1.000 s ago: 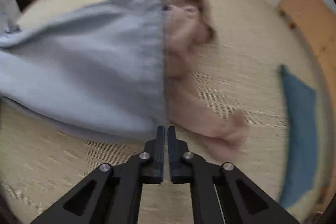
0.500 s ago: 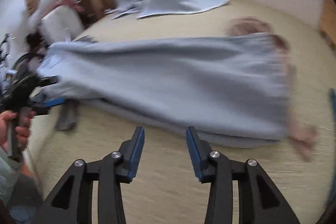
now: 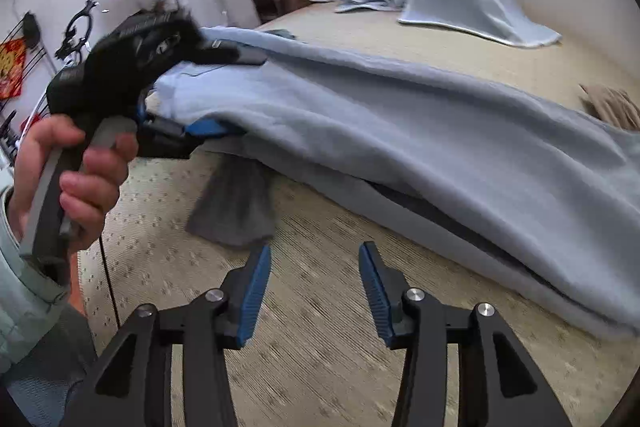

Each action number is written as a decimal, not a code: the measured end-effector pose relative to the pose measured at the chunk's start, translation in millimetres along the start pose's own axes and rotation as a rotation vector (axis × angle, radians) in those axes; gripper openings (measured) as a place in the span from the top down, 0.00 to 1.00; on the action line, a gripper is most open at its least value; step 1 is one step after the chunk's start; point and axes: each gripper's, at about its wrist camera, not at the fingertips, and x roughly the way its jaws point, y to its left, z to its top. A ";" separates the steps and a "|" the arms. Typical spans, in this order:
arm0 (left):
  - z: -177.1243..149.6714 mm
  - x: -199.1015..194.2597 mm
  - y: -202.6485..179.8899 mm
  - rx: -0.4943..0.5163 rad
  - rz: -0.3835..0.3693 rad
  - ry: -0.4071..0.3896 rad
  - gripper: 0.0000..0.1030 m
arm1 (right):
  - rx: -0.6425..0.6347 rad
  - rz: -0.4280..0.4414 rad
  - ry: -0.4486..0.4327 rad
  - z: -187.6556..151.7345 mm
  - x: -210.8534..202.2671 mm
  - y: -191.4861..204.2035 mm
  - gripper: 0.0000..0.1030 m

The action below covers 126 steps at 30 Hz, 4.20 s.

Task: Fold clothes

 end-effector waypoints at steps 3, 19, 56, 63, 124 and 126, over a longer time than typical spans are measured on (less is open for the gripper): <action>5.7 2.5 4.2 -0.025 -0.014 -0.005 0.24 | -0.033 0.028 -0.020 9.8 15.4 12.8 0.52; 28.3 1.2 6.5 -0.003 -0.053 -0.038 0.24 | 0.017 -0.021 0.031 25.7 65.2 -22.3 0.50; 81.0 -133.8 70.1 -0.164 -0.186 -0.348 0.24 | -0.255 0.290 0.037 104.9 143.2 110.9 0.43; 80.8 -151.6 83.2 -0.183 -0.175 -0.377 0.24 | -0.144 0.189 0.015 116.7 160.8 106.3 0.66; 183.4 -187.8 239.8 -0.341 0.109 -0.431 0.45 | -0.099 0.236 0.046 38.4 65.1 125.5 0.92; 192.0 -183.9 242.5 -0.351 0.127 -0.420 0.61 | -0.093 0.234 0.042 38.1 61.3 123.7 0.92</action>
